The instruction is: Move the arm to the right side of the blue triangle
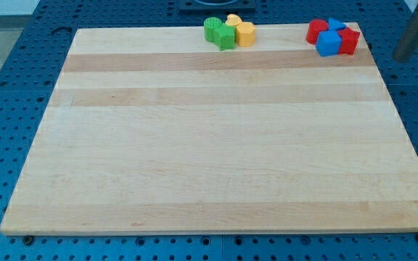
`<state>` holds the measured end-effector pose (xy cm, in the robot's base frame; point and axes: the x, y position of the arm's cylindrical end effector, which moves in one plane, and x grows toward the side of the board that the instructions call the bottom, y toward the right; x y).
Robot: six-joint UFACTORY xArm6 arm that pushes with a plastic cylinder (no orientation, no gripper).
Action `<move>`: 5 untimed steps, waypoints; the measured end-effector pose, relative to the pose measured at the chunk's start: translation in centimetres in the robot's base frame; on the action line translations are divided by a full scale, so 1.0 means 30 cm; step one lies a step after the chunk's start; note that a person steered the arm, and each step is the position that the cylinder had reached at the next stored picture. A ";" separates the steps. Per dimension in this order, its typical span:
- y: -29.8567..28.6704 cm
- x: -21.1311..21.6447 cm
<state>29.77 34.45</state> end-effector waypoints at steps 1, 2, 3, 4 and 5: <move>-0.009 -0.162; -0.069 -0.291; -0.185 -0.295; -0.333 -0.294; -0.448 -0.274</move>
